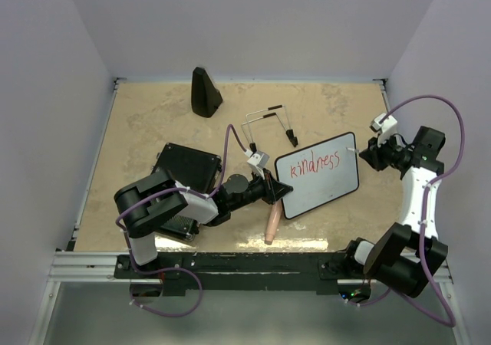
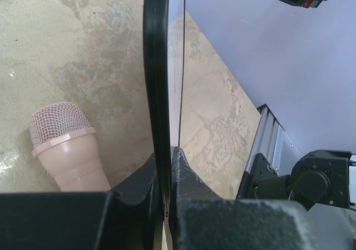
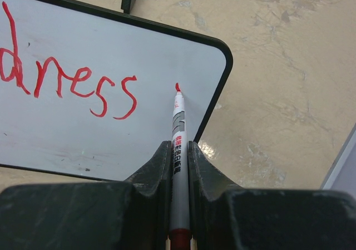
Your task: Write a sentence on the whiteboard
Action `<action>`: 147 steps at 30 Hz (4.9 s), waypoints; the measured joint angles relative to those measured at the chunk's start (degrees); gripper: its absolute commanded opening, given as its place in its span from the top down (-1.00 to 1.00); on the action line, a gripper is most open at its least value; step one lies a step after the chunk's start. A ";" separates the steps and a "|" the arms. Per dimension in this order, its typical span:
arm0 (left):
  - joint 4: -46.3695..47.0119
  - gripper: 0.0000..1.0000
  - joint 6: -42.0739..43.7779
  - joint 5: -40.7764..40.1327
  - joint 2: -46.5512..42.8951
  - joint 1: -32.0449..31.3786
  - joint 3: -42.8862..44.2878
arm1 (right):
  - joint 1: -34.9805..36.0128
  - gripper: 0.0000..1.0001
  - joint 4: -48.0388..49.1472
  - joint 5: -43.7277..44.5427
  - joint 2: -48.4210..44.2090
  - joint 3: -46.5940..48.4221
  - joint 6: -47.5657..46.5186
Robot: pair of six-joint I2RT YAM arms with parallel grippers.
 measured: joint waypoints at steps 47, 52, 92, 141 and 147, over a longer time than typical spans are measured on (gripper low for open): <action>0.02 1.00 -0.13 -0.17 0.02 0.00 0.00 | -0.11 1.00 0.20 1.55 -1.20 -1.99 -1.16; 0.02 1.00 -0.11 -0.17 0.02 0.00 0.00 | -0.11 1.00 -0.15 1.66 -1.18 -1.99 -2.21; 0.79 1.00 -0.35 -0.70 0.57 0.04 0.00 | -0.11 1.00 -2.78 3.08 -2.69 -0.87 -5.16; 1.73 1.00 -0.55 -0.39 1.36 0.15 0.00 | -0.92 1.00 0.31 1.57 3.04 0.35 -3.98; 1.90 1.00 -0.94 -0.48 1.53 0.15 0.00 | -0.92 1.00 -2.97 0.87 3.39 0.35 -7.41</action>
